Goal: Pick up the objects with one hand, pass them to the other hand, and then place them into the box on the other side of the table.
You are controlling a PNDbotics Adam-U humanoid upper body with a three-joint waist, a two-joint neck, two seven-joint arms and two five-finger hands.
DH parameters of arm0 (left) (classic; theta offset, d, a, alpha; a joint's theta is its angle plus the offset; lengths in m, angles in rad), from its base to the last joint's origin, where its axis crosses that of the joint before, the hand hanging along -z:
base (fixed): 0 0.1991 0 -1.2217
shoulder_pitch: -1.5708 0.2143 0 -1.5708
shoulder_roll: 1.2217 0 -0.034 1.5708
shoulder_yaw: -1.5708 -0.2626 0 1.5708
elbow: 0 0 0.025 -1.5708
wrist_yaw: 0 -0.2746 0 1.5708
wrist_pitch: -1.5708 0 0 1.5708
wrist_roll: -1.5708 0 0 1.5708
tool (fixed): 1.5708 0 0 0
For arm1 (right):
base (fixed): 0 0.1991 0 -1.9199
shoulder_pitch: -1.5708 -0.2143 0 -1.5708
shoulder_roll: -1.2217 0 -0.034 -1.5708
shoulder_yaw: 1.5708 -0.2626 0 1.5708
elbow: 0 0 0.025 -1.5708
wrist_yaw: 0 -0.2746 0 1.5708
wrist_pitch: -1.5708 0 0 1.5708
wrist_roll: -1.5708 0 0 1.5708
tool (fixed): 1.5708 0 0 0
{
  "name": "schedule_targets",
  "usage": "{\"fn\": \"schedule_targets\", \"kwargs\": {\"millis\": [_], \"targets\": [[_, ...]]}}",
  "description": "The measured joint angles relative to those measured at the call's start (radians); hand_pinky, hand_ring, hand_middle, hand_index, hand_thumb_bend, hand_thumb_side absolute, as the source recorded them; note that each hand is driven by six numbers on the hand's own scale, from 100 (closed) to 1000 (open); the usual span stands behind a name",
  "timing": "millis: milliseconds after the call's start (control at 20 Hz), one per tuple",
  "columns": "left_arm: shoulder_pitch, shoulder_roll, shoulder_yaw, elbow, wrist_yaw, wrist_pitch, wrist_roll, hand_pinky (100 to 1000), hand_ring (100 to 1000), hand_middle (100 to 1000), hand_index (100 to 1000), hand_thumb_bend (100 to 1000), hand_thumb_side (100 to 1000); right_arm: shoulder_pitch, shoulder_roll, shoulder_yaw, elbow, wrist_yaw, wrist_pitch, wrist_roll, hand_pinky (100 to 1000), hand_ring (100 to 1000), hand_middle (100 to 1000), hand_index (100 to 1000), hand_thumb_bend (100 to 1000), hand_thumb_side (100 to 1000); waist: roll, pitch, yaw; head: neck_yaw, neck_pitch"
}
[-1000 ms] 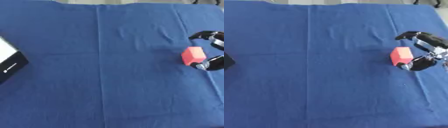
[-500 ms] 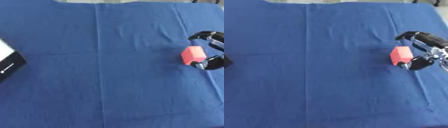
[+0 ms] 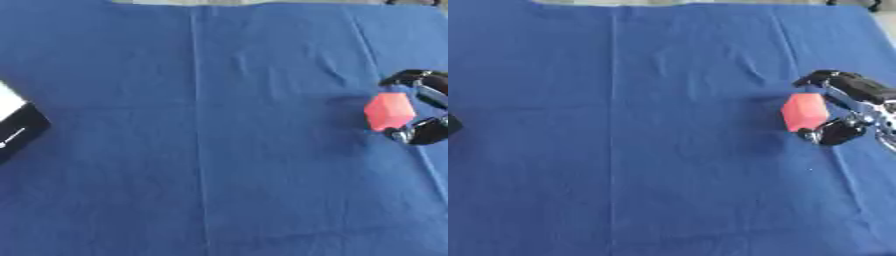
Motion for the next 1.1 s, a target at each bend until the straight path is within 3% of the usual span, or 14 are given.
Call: {"fn": "schedule_targets", "kwargs": {"millis": [350,750,1100], "targets": [[0.007,0.0,0.0,0.0,-0.003,0.0,0.0,943,740,632,720,100,510,0.011,0.012,-0.014,0.0,0.041,0.022,0.013,1000,952,879,896,432,100,0.0,0.006,0.001,-0.002,-0.003],[0.008,0.001,0.001,0.0,-0.004,0.001,0.001,943,740,633,720,100,511,0.019,0.028,-0.024,0.0,0.064,0.057,-0.031,1000,933,840,860,398,100,0.0,0.016,0.009,-0.005,-0.013],[0.009,0.001,0.001,-0.001,-0.007,0.002,0.002,943,740,633,719,100,513,0.019,0.035,-0.023,0.0,0.064,0.068,-0.077,994,889,729,743,364,100,0.0,0.02,0.015,-0.014,-0.013]]}}
